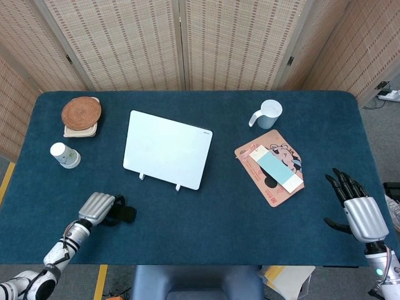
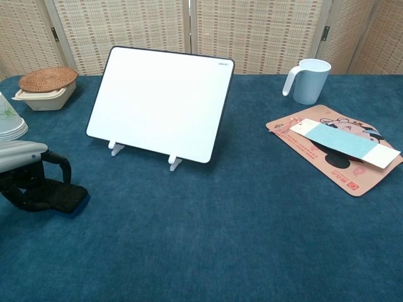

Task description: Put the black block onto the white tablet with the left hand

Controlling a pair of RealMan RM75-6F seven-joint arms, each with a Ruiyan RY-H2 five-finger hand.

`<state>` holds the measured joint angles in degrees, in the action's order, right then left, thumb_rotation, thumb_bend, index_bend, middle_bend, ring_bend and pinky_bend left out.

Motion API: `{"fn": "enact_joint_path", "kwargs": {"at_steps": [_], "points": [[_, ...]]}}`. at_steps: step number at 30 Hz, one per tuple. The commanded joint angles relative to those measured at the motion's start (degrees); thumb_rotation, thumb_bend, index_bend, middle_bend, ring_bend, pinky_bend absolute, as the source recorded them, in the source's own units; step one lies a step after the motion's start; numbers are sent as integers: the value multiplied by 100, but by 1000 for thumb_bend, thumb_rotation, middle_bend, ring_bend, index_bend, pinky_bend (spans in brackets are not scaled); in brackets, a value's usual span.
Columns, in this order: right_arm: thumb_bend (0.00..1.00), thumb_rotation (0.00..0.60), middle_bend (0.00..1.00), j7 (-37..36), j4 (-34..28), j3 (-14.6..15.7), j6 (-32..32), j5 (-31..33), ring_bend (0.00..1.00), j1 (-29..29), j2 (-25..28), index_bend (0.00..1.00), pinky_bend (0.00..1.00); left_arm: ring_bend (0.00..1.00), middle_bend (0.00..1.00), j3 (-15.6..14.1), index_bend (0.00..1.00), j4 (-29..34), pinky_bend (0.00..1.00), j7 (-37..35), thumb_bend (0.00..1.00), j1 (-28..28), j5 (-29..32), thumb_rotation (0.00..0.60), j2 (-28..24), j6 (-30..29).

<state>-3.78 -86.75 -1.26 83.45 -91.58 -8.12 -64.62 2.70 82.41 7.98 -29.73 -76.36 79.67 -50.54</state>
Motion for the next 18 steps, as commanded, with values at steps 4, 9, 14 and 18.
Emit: {"fn": "enact_joint_path", "kwargs": {"at_steps": [4,9,14,18], "points": [[157,600,0,19,-12,3,-10,-3,0,-3,-3,0,156,1000,1000,-47,473,-239,1000,-271,308,-6,-182,600,119,-152],[157,600,0,37,-17,8,-7,-13,0,-2,-7,0,156,1000,1000,-76,514,-306,1000,-416,329,38,-349,600,139,-386],[157,600,0,39,-14,7,15,-22,0,5,-12,0,156,1000,1000,-69,524,-137,1000,-225,335,141,-492,600,28,-806],[157,600,0,64,-21,18,-11,-32,0,-6,-18,0,156,1000,1000,32,522,33,1000,-33,336,277,-631,600,-12,-1370]]}}
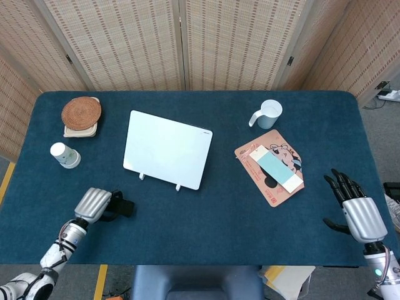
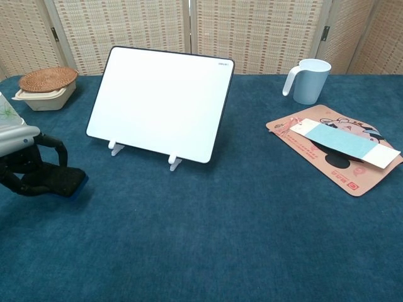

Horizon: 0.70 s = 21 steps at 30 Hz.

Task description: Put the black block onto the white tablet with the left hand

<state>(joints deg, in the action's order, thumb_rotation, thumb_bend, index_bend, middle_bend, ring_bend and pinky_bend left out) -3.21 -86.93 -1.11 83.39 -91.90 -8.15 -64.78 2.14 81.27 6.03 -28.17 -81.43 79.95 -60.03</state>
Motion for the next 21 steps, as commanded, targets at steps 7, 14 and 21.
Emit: {"fn": "enact_joint_path", "kwargs": {"at_steps": [7,14,21], "points": [[157,600,0,-34,-5,-12,-13,33,0,-2,14,0,156,1000,1000,607,529,1,1000,504,338,1,-198,600,396,-1123],[157,600,0,-159,21,-33,-26,79,0,-5,59,0,156,1000,1000,1002,518,-461,1000,698,337,-313,-291,600,1030,-1482],[157,600,0,-354,25,-107,36,227,0,48,130,0,156,1000,1000,1277,514,-960,1000,448,337,-776,-229,600,1428,-1256]]}}
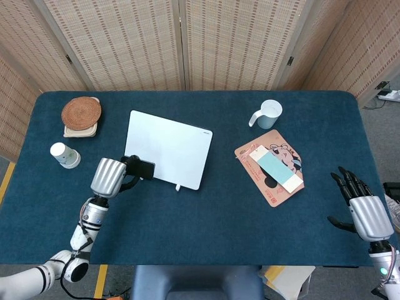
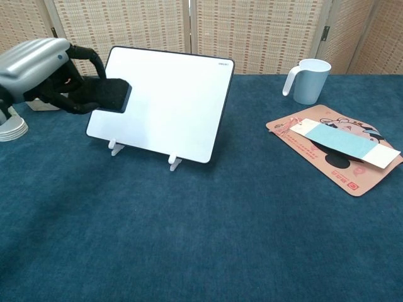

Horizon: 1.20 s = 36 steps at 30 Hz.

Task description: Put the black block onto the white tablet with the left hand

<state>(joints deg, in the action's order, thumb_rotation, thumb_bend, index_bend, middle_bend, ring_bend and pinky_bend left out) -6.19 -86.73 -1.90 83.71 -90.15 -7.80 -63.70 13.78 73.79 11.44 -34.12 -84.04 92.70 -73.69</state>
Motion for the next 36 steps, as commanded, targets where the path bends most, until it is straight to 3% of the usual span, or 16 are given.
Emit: {"fn": "enact_joint_path", "kwargs": {"at_steps": [1,15,36], "points": [[157,600,0,-87,14,-44,-14,91,0,10,32,0,156,1000,1000,147,514,-333,1000,-113,337,-263,33,600,231,137],[157,600,0,-427,78,-143,-177,338,0,-11,144,0,156,1000,1000,296,516,-1393,1000,-600,337,-1005,91,600,925,508],[157,600,0,-661,144,-242,-373,606,0,-18,212,0,157,1000,1000,129,513,-3925,1000,-2446,337,-1717,117,600,2037,912]]}}
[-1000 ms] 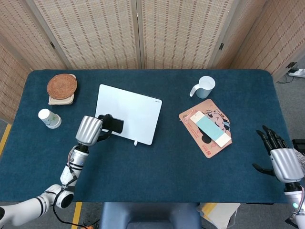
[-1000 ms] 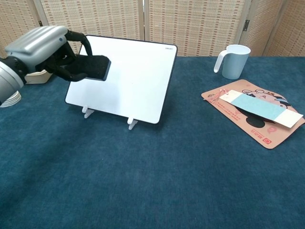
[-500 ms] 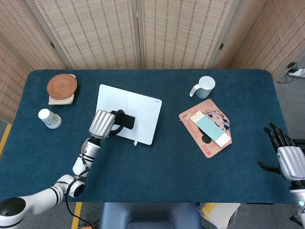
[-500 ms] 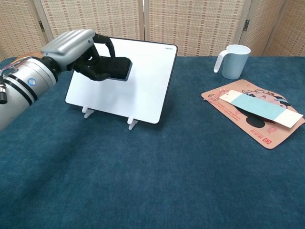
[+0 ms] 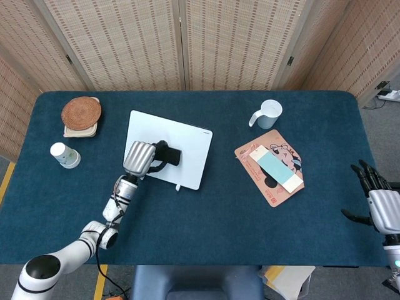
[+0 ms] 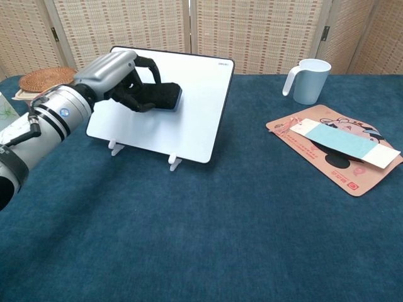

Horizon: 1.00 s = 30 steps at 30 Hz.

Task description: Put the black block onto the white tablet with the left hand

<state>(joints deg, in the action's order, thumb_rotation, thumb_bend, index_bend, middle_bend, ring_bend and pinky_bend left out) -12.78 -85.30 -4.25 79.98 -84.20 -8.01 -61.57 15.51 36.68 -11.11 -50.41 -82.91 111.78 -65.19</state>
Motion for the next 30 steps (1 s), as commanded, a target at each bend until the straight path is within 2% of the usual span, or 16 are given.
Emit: {"fn": "enact_joint_path", "kwargs": {"at_steps": [1,13,19,26,30], "points": [[157,600,0,-2,2,-12,-2,23,0,5,-1,0,157,1000,1000,-54,513,-277,1000,-245,337,-105,6,600,158,76],[158,600,0,-58,-3,-45,12,71,0,38,19,0,157,1000,1000,-194,474,-904,1000,-594,335,-274,8,600,467,138],[158,600,0,-66,-9,-41,59,44,0,66,21,0,157,1000,1000,-240,391,-949,1000,-576,330,-287,6,600,509,53],[158,600,0,-61,-16,-42,95,23,0,87,19,0,160,1000,1000,-275,293,-837,1000,-465,249,-273,26,600,462,-8],[157,600,0,-62,-18,-40,117,8,0,100,21,0,161,1000,1000,-306,256,-739,1000,-380,241,-260,38,600,414,26]]}}
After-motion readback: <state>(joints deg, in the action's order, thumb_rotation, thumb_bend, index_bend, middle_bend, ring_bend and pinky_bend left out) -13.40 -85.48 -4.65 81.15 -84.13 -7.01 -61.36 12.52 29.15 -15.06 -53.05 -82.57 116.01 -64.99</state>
